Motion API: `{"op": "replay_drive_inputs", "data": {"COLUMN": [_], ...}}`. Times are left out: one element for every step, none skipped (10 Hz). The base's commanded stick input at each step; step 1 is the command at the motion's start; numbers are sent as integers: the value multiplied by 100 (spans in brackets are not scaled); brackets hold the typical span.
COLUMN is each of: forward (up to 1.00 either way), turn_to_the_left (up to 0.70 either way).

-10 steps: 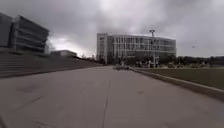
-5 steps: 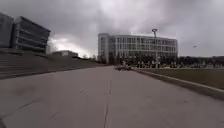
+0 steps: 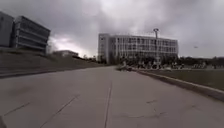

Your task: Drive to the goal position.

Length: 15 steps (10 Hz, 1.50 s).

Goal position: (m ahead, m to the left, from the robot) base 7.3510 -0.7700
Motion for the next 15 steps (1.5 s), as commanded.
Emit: {"op": "replay_drive_inputs", "data": {"forward": [49, 49, 49, 49, 49, 49, 49, 49, 49, 49, 49, 49, 49, 49, 49], "turn_to_the_left": [6, 5, 4, 5, 6, 8, 11, 12, 11, 11, 14, 12, 9, 9, 6]}}
